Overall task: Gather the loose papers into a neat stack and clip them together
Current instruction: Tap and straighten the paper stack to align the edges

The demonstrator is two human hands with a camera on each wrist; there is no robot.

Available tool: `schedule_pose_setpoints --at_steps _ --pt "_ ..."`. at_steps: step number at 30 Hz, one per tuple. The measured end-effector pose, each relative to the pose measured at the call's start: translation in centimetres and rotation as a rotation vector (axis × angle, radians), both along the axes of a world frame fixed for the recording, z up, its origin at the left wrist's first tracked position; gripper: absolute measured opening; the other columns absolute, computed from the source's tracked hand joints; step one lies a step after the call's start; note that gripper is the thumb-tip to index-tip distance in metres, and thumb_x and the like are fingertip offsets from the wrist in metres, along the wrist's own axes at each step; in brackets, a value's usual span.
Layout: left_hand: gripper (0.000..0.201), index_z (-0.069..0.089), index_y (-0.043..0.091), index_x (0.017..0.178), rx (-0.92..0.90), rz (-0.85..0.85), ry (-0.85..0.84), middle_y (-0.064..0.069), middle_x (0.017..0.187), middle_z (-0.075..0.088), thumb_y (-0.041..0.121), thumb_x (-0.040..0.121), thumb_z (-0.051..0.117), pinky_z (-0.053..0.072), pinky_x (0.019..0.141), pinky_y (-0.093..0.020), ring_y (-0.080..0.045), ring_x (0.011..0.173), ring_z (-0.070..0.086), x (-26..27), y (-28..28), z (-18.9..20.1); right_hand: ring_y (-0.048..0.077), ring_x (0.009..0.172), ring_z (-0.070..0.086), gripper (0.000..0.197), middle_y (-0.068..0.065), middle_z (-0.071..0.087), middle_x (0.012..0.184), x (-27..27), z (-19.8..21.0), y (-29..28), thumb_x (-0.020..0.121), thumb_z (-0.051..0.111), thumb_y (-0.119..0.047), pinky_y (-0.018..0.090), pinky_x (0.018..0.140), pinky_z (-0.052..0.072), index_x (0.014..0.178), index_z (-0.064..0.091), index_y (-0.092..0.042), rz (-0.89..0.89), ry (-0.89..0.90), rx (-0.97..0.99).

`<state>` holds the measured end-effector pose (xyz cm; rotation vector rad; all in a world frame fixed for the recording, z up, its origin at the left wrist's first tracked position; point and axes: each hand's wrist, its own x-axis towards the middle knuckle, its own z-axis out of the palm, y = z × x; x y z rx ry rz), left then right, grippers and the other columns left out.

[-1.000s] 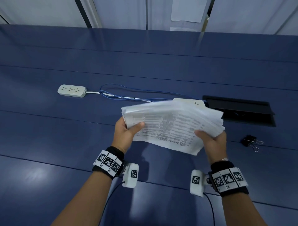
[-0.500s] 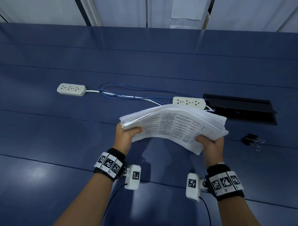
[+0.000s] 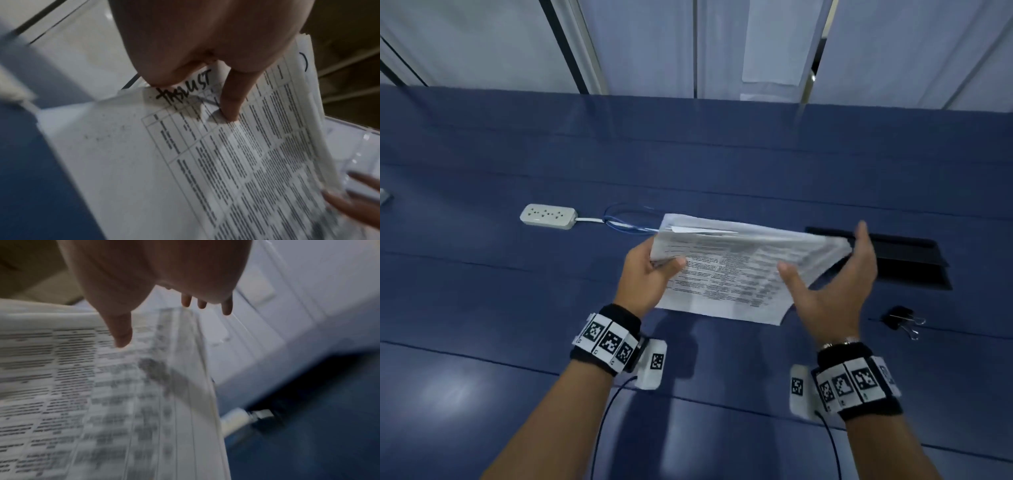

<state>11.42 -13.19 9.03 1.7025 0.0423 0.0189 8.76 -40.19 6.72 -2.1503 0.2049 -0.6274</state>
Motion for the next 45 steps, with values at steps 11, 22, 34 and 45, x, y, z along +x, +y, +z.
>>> schedule_pose_setpoints --at_steps 11,22,34,45 --pt "0.065 0.055 0.031 0.121 0.641 0.150 -0.346 0.006 0.127 0.056 0.036 0.065 0.088 0.031 0.114 -0.046 -0.016 0.125 0.042 1.9 0.0 7.8 0.000 0.054 0.054 0.004 -0.005 0.064 0.062 2.3 7.0 2.7 0.084 0.078 -0.021 0.017 0.054 0.042 0.085 0.075 -0.019 0.449 0.233 0.226" --pt "0.031 0.075 0.006 0.093 -0.331 0.112 0.088 -0.009 0.096 0.079 -0.018 0.074 0.071 0.059 0.078 -0.038 -0.024 0.090 0.075 -1.1 0.2 -0.9 0.016 0.090 0.075 0.026 0.001 0.079 0.095 -0.7 0.8 3.0 0.083 0.068 0.011 0.030 0.074 0.060 0.103 0.073 -0.006 0.295 0.306 0.778" --pt "0.037 0.061 -0.019 0.098 -0.291 0.157 0.039 -0.021 0.090 0.070 -0.005 0.064 0.069 0.059 0.076 -0.039 -0.026 0.083 0.070 -1.5 -2.3 -1.3 0.001 0.068 0.068 0.033 -0.013 0.071 0.070 -1.2 1.0 4.7 0.082 0.051 0.023 0.025 0.062 0.056 0.094 0.062 -0.005 0.055 0.102 0.873" --pt "0.031 0.054 0.012 0.085 -0.289 0.059 -0.068 0.013 0.075 0.060 -0.005 0.060 0.061 0.046 0.063 -0.020 -0.008 0.070 0.055 -1.4 -1.8 -1.2 0.015 0.067 0.054 0.028 0.000 0.059 0.072 -0.9 1.0 4.0 0.064 0.053 0.008 0.025 0.060 0.045 0.083 0.058 -0.012 0.182 0.020 0.861"
